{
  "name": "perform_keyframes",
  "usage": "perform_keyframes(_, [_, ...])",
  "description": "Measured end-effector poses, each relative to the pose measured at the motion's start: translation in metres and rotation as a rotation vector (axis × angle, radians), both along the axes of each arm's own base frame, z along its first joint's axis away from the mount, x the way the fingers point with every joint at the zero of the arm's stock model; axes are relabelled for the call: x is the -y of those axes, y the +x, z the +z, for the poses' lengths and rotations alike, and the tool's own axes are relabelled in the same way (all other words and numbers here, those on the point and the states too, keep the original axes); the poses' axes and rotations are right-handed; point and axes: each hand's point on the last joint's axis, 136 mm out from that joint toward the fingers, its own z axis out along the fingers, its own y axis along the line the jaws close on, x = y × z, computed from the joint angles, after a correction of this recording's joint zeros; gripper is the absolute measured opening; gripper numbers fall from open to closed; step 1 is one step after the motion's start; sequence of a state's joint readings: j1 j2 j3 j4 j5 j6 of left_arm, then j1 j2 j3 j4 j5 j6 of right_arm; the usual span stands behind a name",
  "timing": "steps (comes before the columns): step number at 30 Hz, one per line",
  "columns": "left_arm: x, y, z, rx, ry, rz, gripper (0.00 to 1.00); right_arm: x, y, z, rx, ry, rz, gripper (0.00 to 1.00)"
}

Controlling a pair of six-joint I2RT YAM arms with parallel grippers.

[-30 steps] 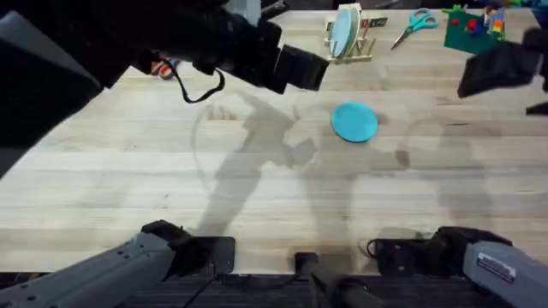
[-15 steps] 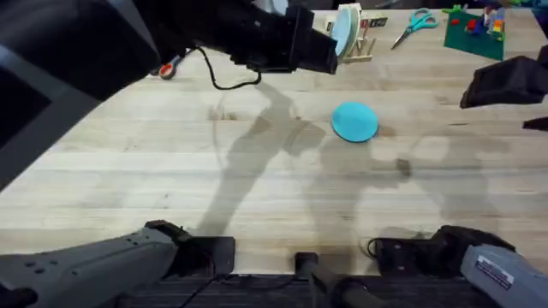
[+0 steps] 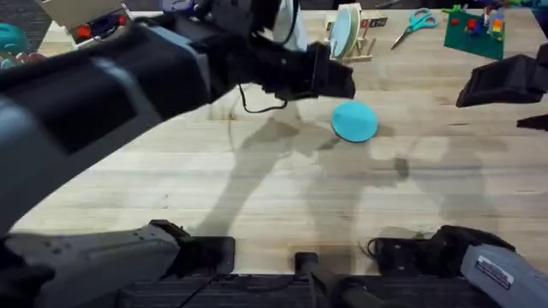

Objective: Pick up the plates from the table one by one and place each into a slot on the dish rack.

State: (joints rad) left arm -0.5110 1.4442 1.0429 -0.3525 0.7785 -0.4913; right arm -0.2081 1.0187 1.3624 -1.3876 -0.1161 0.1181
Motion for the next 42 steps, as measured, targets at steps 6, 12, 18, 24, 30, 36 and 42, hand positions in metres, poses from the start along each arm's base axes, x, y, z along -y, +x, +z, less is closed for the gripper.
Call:
perform_keyframes(6, [0.018,0.008,-0.037,-0.093,-0.007,-0.021,0.042,-0.001,0.000,0.000,0.002,0.005,0.002,0.996])
perform_keyframes(12, [0.028,0.005,-0.066,-0.163,0.026,-0.034,0.042,-0.001,0.000,0.000,0.001,0.005,0.002,0.996])
perform_keyframes(18, [0.030,0.010,-0.087,-0.194,0.045,-0.033,0.042,-0.001,0.000,0.000,0.002,0.007,0.004,0.996])
perform_keyframes(24, [0.035,0.017,-0.109,-0.193,0.050,-0.038,0.042,-0.001,0.000,0.000,0.002,0.007,0.004,0.995])
perform_keyframes(30, [0.037,0.020,-0.126,-0.191,0.080,-0.032,0.042,-0.001,0.000,0.000,0.002,0.007,0.004,0.996])
perform_keyframes(36, [0.037,0.024,-0.131,-0.170,0.088,-0.024,0.042,-0.001,0.000,0.000,0.002,0.007,0.004,0.996])
perform_keyframes(42, [0.039,0.028,-0.136,-0.166,0.085,-0.020,0.041,-0.001,0.001,0.000,-0.001,0.008,0.004,0.996])
